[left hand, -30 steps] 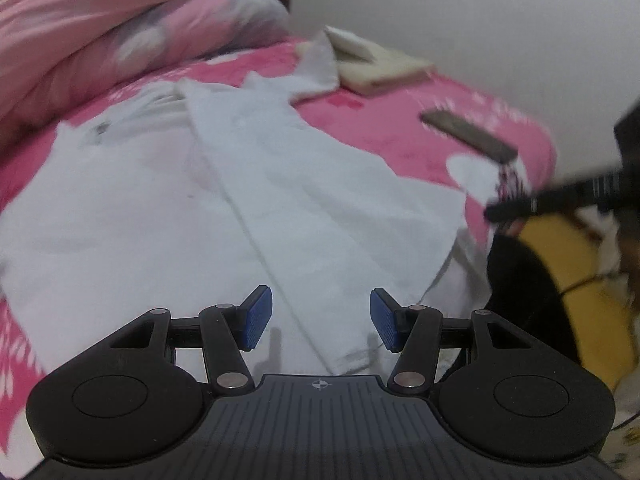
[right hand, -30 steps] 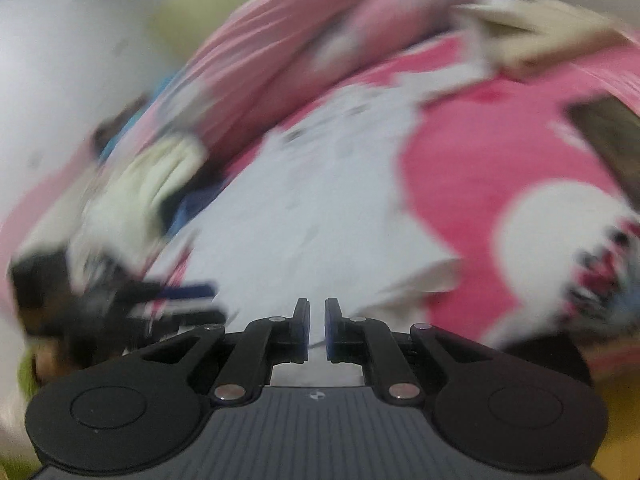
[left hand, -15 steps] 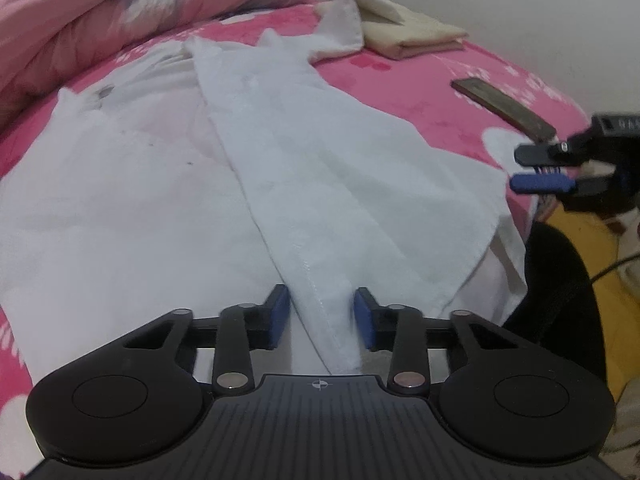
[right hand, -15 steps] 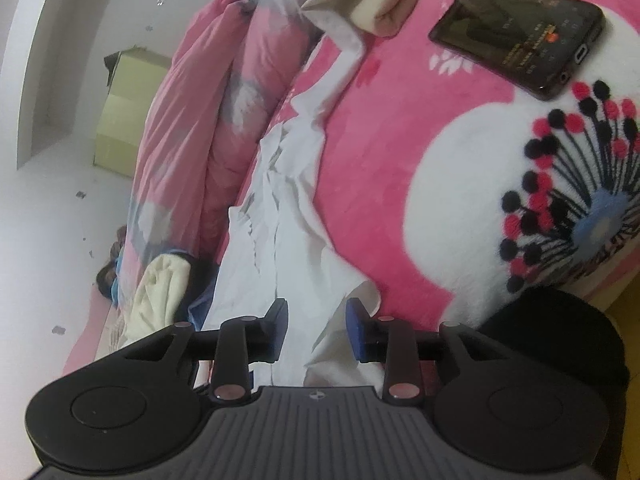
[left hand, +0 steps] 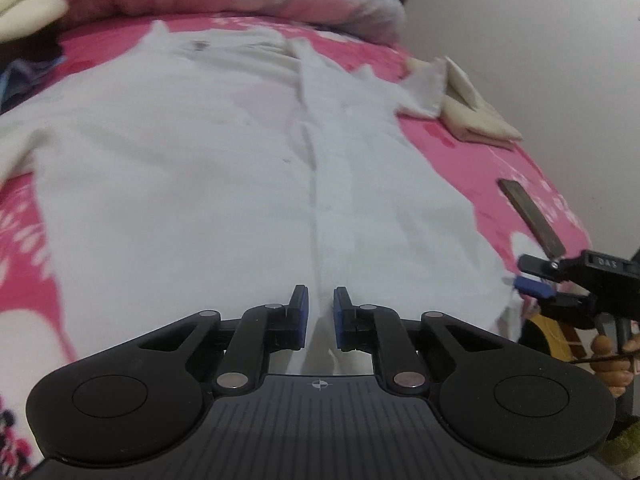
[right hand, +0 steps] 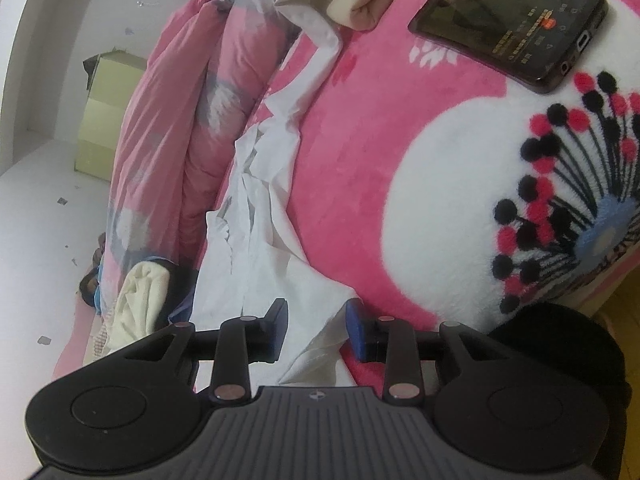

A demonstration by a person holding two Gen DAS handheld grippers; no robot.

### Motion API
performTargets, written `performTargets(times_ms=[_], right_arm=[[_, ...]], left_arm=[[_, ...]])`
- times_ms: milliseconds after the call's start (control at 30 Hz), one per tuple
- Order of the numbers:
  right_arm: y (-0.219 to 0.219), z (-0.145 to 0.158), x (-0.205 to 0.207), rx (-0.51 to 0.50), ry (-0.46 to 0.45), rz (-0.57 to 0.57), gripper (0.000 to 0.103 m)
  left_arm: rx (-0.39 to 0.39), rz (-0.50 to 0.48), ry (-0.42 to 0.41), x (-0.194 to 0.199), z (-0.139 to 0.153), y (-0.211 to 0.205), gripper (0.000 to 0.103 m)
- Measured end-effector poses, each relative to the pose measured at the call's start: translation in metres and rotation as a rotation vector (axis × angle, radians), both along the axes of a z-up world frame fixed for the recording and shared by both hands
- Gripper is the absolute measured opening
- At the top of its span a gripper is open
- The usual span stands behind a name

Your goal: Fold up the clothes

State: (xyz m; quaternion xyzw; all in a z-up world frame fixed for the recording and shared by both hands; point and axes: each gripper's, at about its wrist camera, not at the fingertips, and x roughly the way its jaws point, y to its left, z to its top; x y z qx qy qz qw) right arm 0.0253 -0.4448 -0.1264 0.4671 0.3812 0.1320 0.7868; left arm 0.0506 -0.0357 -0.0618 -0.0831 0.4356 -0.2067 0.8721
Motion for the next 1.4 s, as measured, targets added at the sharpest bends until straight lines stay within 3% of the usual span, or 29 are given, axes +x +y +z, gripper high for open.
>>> performTargets(times_ms=[167, 233, 367, 400, 467, 567, 633, 700, 733, 800, 867, 967, 1067, 1233, 1333, 1400], right_arm=[[0.000, -0.001, 0.001, 0.000, 0.003, 0.001, 0.034], [0.000, -0.001, 0.001, 0.000, 0.004, 0.000, 0.034], [0.000, -0.001, 0.001, 0.003, 0.007, 0.000, 0.034], [0.000, -0.001, 0.001, 0.004, 0.008, -0.001, 0.034], [0.000, -0.001, 0.000, 0.006, 0.007, -0.001, 0.034], [0.000, -0.002, 0.000, 0.007, 0.005, -0.001, 0.034], [-0.001, -0.003, 0.000, 0.010, 0.004, -0.001, 0.034], [-0.002, -0.004, 0.000, 0.016, 0.002, -0.001, 0.034], [-0.002, -0.004, 0.000, 0.019, 0.000, -0.002, 0.034], [-0.003, -0.005, 0.000, 0.025, -0.004, 0.000, 0.034], [-0.003, -0.005, 0.001, 0.025, -0.015, 0.003, 0.034], [-0.002, -0.003, 0.002, 0.007, -0.039, 0.011, 0.026], [0.000, 0.004, 0.001, -0.027, -0.072, 0.014, 0.004], [-0.003, 0.027, -0.007, -0.101, -0.156, -0.003, 0.000], [-0.008, 0.038, -0.013, -0.128, -0.188, -0.013, 0.000], [-0.010, 0.042, -0.017, -0.139, -0.199, -0.012, 0.000]], left_arm=[[0.005, 0.064, 0.005, 0.003, 0.000, 0.019, 0.012], [-0.002, 0.065, -0.002, 0.005, 0.002, 0.020, 0.018], [-0.005, -0.017, -0.049, 0.008, 0.012, 0.002, 0.046], [0.026, -0.048, -0.064, 0.008, 0.013, -0.007, 0.061], [0.118, -0.095, -0.102, 0.009, 0.014, -0.027, 0.067], [0.281, -0.152, -0.161, 0.012, 0.007, -0.054, 0.067], [0.328, -0.167, -0.166, 0.019, 0.000, -0.063, 0.062], [0.330, -0.155, -0.136, 0.028, -0.006, -0.063, 0.041], [0.318, -0.140, -0.116, 0.033, -0.008, -0.060, 0.038], [0.277, -0.110, -0.085, 0.038, -0.009, -0.051, 0.016], [0.235, -0.083, -0.059, 0.041, -0.008, -0.044, 0.003], [0.144, -0.031, -0.029, 0.042, -0.003, -0.029, 0.000], [-0.035, 0.035, 0.016, 0.038, 0.005, -0.006, 0.000], [-0.376, 0.113, 0.097, 0.022, 0.015, 0.033, 0.000], [-0.475, 0.124, 0.116, 0.007, 0.013, 0.044, 0.000], [-0.482, 0.123, 0.114, -0.001, 0.009, 0.044, 0.000]])
